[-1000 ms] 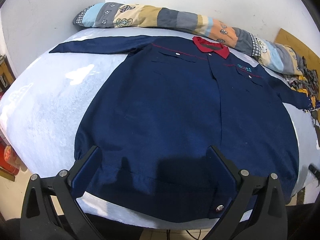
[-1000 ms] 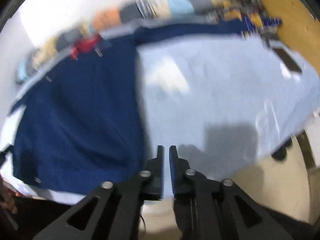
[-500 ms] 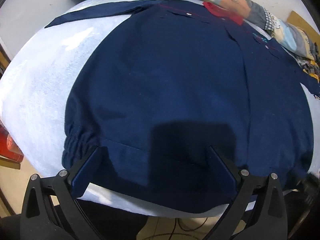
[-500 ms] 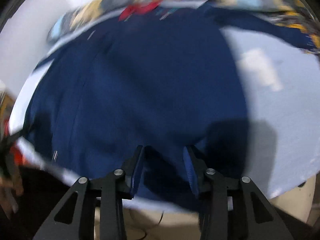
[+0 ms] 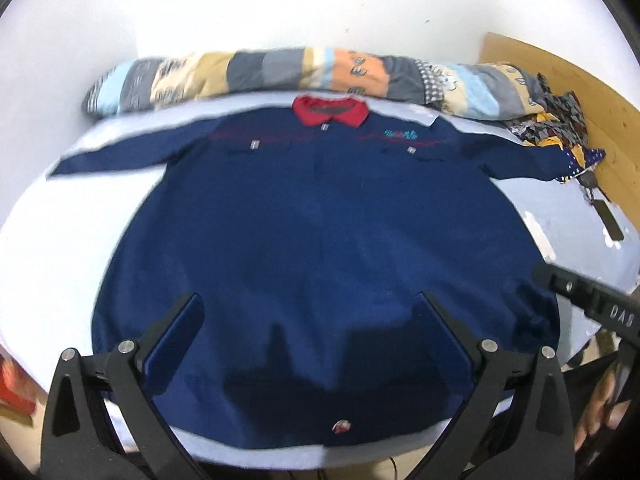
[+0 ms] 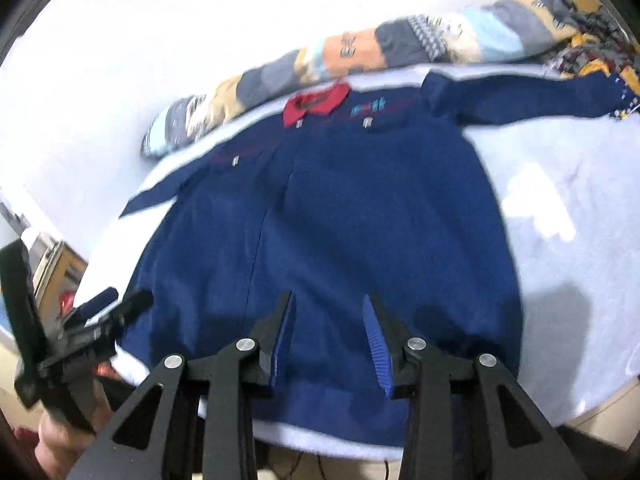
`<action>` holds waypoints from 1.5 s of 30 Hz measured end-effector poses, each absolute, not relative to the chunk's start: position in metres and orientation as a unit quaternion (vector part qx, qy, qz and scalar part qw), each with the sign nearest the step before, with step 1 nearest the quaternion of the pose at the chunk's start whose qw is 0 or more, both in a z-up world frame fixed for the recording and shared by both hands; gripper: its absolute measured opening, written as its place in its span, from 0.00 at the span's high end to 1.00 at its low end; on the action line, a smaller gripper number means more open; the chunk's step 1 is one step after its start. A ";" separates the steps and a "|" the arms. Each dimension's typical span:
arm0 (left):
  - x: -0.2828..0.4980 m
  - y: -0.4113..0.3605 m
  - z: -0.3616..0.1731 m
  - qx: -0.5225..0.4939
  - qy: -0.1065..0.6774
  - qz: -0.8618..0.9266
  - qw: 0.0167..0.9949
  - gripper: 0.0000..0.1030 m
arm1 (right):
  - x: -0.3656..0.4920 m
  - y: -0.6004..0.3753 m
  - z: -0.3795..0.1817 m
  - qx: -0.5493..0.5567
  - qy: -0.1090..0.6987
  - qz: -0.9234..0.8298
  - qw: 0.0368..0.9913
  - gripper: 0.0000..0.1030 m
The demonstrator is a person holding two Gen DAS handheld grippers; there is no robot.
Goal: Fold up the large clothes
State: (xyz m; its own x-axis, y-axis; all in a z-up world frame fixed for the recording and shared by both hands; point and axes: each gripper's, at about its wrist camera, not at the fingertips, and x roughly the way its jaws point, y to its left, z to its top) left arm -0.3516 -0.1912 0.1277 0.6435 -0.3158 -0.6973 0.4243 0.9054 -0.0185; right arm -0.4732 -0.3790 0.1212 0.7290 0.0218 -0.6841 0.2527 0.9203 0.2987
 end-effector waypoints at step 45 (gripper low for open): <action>-0.202 -0.289 0.130 0.059 0.383 -0.202 0.899 0.00 | -0.328 -0.441 0.161 0.104 0.370 -0.134 0.913 0.42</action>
State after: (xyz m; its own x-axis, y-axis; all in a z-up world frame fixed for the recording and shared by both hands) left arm -0.2020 -0.2891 0.1295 0.6242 -0.3186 -0.7133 0.4093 0.9111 -0.0488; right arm -0.3276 -0.4408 0.1611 0.6905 -0.1685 -0.7035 0.3222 0.9424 0.0904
